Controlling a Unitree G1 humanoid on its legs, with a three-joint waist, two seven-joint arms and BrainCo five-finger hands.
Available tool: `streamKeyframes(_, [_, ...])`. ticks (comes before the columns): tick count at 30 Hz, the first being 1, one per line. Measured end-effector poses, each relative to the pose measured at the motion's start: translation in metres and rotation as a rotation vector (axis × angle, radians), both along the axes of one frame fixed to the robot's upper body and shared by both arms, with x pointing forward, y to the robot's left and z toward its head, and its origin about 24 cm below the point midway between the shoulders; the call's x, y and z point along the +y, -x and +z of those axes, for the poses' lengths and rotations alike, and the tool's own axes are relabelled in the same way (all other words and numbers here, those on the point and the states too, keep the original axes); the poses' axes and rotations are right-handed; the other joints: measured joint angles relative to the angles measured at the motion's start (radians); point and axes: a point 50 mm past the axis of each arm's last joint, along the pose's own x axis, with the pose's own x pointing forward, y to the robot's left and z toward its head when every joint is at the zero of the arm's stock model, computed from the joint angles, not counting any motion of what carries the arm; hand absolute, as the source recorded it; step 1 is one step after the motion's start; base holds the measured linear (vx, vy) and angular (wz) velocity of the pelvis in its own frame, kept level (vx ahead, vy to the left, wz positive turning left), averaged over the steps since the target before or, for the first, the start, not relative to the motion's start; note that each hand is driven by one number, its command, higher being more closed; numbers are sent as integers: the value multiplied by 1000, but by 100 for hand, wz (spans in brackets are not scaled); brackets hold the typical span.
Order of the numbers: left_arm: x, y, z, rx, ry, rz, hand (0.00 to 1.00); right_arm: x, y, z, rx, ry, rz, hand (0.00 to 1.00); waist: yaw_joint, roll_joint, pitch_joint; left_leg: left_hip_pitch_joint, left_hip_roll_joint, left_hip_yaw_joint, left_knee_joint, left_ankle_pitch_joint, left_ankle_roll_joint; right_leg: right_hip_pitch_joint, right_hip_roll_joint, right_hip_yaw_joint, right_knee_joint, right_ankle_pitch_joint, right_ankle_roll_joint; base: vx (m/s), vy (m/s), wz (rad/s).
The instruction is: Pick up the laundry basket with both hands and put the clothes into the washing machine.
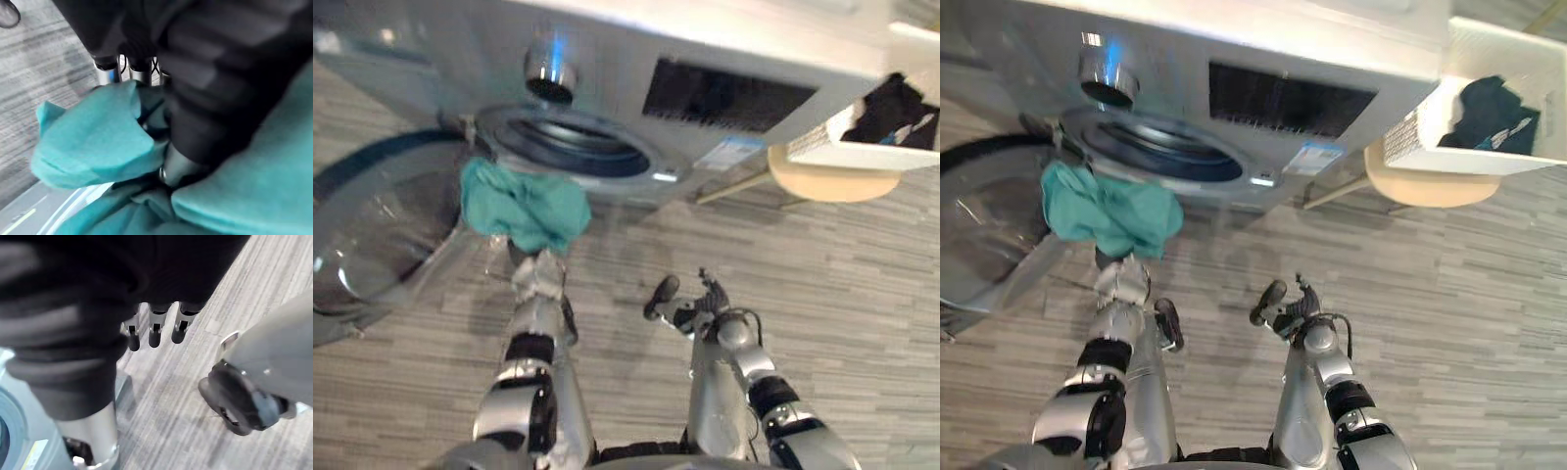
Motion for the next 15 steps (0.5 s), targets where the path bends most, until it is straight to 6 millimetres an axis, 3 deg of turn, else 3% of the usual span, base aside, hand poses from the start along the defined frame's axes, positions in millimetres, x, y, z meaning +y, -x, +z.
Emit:
streamKeyframes(4, [4, -3, 37, -142, -11, 22, 100, -13, 5, 6, -46, -31, -99, 0, 13, -1, 3, -190, 10, -59, 189, -65, 11, -168, -54, 31, 193, -77, -5, -195, -14, 11])
streamKeyframes(6, [8, -4, 51, -189, -21, 29, 100, -22, 11, 6, -59, -47, -152, 0, 28, -1, 3, -268, 27, -77, 252, -80, 5, -245, -54, 45, 246, -87, -17, -155, -16, -21])
streamKeyframes(11, [4, -14, 90, -294, -57, -3, 100, -40, 10, 28, -165, -66, -228, 0, 29, -1, 3, -427, 58, -111, 349, -82, 2, -390, -44, 57, 323, -96, -31, -119, -25, -20])
streamKeyframes(15, [-11, -22, 138, -414, -125, -63, 100, -47, 9, 49, -269, -75, -251, 0, 25, -2, 3, -549, 82, -143, 412, -79, -4, -500, -33, 57, 378, -103, -51, -85, -18, -21])
